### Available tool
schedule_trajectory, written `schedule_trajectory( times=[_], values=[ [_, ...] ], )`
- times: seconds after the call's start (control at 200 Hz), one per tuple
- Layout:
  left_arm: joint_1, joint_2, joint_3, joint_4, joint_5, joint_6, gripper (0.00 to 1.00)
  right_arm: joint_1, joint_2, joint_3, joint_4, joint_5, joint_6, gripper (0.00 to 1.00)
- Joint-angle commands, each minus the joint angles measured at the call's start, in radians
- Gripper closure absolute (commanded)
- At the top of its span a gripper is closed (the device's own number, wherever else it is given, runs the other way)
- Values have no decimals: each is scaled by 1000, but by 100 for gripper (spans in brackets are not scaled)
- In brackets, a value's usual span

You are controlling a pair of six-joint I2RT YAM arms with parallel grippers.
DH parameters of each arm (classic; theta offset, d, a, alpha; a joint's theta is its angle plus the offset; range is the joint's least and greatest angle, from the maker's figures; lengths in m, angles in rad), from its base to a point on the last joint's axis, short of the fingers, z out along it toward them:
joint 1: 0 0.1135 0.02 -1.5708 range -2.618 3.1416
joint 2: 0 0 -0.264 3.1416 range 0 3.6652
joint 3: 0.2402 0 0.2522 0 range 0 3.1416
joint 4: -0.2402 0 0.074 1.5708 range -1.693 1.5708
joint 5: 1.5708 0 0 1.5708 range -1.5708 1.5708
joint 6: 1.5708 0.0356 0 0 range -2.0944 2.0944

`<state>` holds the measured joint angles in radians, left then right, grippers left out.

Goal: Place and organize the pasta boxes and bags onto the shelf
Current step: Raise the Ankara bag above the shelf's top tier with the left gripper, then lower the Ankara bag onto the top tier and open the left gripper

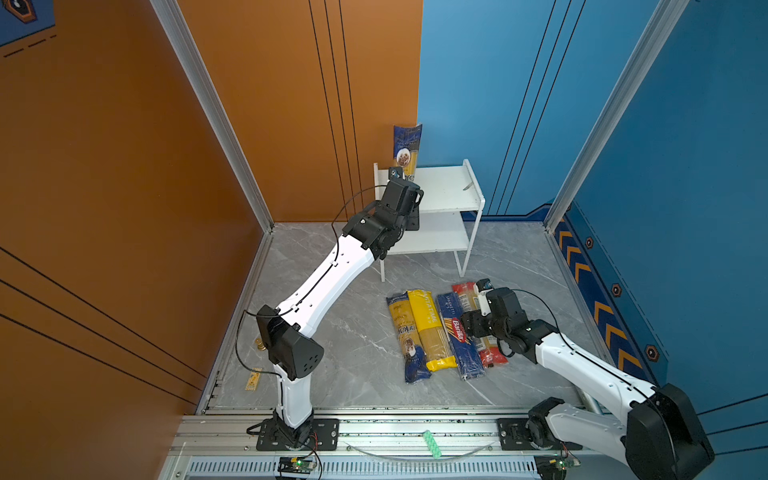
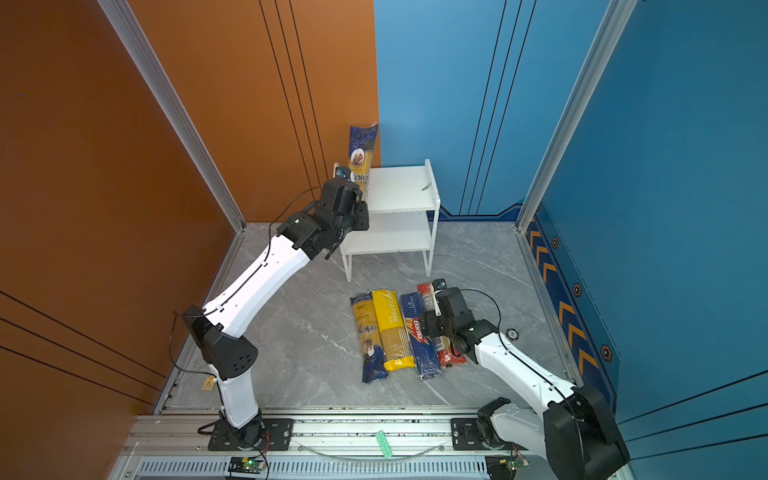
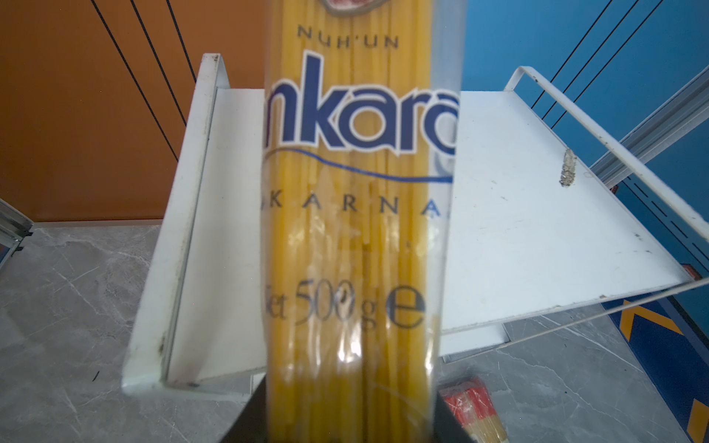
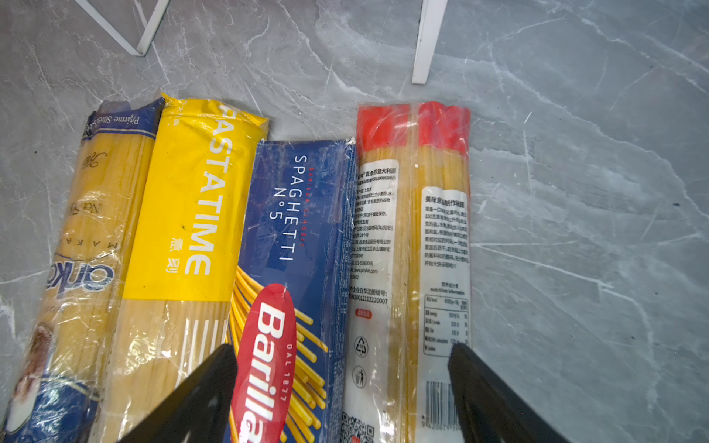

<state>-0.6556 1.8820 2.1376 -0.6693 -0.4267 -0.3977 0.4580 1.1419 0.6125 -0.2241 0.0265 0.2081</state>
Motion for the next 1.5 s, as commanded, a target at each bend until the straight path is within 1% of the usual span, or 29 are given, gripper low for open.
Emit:
schedule_trajectory(
  times=[0.0, 0.2, 0.29, 0.866, 1.272, 1.492],
  values=[
    [5, -13, 13, 134, -43, -4, 58, -4, -24, -15, 16, -10, 9, 15],
    [8, -6, 14, 134, -37, -6, 57, -4, -27, -17, 17, -10, 8, 15],
    [8, -2, 15, 134, -37, -7, 52, -4, -27, -17, 17, -10, 9, 15],
    [13, 6, 12, 132, -18, -10, 51, -4, -24, -18, 19, -14, 8, 14],
    [7, -8, -21, 134, -1, -31, 51, -4, -15, -12, 17, -17, 8, 14],
    [-4, -15, -39, 134, 8, -36, 48, -4, -4, -8, 17, -20, 8, 15]
  ],
)
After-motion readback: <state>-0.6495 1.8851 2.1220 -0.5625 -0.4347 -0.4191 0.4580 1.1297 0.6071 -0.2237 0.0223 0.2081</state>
